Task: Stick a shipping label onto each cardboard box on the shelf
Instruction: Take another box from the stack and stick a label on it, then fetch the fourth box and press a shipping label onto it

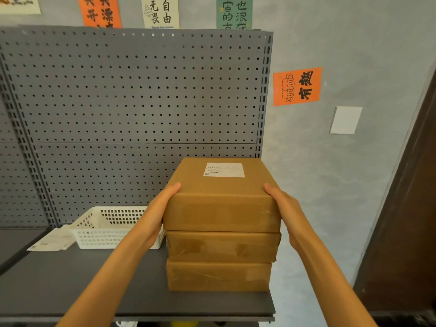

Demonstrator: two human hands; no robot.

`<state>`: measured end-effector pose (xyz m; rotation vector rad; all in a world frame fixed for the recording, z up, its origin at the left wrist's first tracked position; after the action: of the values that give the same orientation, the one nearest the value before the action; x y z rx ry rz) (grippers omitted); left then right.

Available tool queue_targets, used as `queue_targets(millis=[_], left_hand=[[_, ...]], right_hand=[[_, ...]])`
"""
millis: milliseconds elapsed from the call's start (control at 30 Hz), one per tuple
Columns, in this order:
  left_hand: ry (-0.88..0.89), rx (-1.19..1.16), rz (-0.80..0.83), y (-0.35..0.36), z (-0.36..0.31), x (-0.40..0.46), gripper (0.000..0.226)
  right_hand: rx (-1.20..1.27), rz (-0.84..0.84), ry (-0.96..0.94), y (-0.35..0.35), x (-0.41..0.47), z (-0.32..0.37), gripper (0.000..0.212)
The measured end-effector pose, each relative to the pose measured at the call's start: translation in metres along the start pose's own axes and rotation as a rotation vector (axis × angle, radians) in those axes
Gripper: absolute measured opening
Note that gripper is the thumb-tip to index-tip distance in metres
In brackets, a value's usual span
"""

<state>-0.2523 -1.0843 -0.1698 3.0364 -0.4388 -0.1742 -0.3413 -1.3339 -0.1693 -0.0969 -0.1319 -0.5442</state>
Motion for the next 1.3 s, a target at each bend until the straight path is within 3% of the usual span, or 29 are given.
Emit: queue_targets(millis=[200,300,400,467,700,900,1033,1300], left_hand=[[-0.021,0.074,-0.04,-0.008,-0.006,0.004,0.04],[-0.012,0.08,-0.021,-0.013,-0.017,0.005,0.041],[0.037,0.077,-0.001,-0.022,-0.035,0.007,0.033],[0.08,0.125,-0.046,-0.032,-0.047,0.006,0.042],[0.309,0.853,-0.362,-0.119,-0.056,-0.037,0.053],[0.441,1.416,-0.471,-0.23,-0.023,-0.108,0.06],[0.366,1.579,-0.484,-0.311,0.017,-0.166,0.062],[0.062,1.66,-0.614,-0.452,0.06,-0.284,0.068]], right_hand=[[-0.071,0.007,-0.006,-0.002,0.006,0.008,0.044],[-0.175,-0.004,-0.04,-0.005,0.007,0.021,0.053],[-0.34,-0.065,-0.143,-0.005,0.006,0.042,0.061],[-0.475,-0.078,-0.263,0.004,0.0,0.059,0.057],[-1.145,0.0,-0.691,0.077,-0.047,0.098,0.047],[-1.304,0.123,-0.841,0.177,-0.114,0.078,0.033],[-1.321,0.324,-0.857,0.249,-0.167,0.039,0.047],[-1.221,0.588,-0.927,0.385,-0.272,0.012,0.048]])
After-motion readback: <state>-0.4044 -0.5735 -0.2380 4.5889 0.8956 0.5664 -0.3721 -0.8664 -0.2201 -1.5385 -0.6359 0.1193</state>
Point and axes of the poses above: each hand's wrist, its own x-axis towards the middle knuckle, its own y-axis out of the palm, z = x × y, the point moved 3 cm from there along x, towards the middle knuckle, and after that the axes turned 7 degrees about -y, right-handed, at the moved point
